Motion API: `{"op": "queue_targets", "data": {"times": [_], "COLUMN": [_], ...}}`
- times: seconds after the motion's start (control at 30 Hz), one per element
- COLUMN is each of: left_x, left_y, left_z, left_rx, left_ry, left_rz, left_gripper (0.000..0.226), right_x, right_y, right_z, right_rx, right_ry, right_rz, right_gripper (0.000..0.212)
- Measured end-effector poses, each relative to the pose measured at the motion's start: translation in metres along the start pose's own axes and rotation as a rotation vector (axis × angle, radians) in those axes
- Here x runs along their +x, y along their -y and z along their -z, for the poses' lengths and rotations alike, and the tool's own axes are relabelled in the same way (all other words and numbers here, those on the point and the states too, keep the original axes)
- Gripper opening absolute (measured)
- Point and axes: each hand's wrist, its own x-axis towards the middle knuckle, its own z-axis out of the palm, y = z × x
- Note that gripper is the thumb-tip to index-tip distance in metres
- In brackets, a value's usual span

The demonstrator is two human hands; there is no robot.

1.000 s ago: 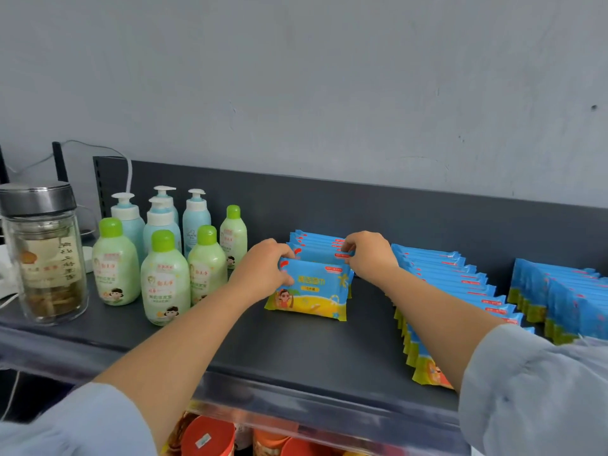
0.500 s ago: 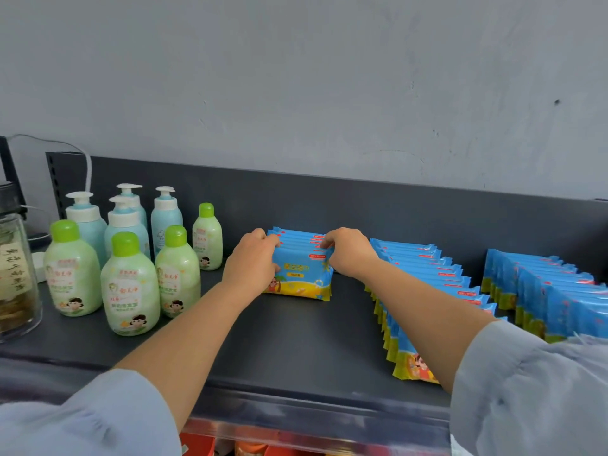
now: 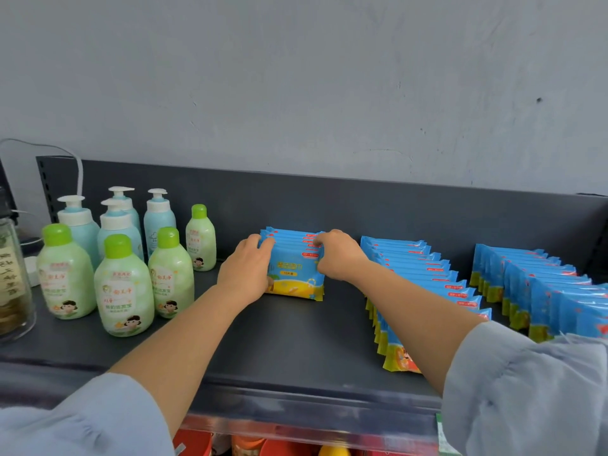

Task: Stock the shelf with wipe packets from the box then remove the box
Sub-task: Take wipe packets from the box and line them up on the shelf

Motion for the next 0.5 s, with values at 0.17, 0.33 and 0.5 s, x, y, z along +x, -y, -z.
{"op": "queue_targets", "data": {"times": [0.17, 0.33, 0.5], "left_x": [-0.004, -0.009, -0.021], "left_y": [-0.001, -0.007, -0.018], "left_z": [0.002, 0.01, 0.023], "left_rx": [0.06, 0.094, 0.099], "left_ry": [0.024, 0.02, 0.051], "left_rz": [-0.005, -0.054, -0.065], "left_gripper": [0.079, 0.072, 0.074], "right_x": [-0.006, -0.018, -0.037], "right_y": [0.002, 0.005, 0.011], "right_z": [-0.001, -0.002, -0.001], "right_rx": [-0.021, -0.085, -0.117], "right_ry": [0.016, 0.014, -0.046], "right_rz": [-0.004, 0.012, 0.073], "right_gripper": [0.051, 0.059, 0.062]}}
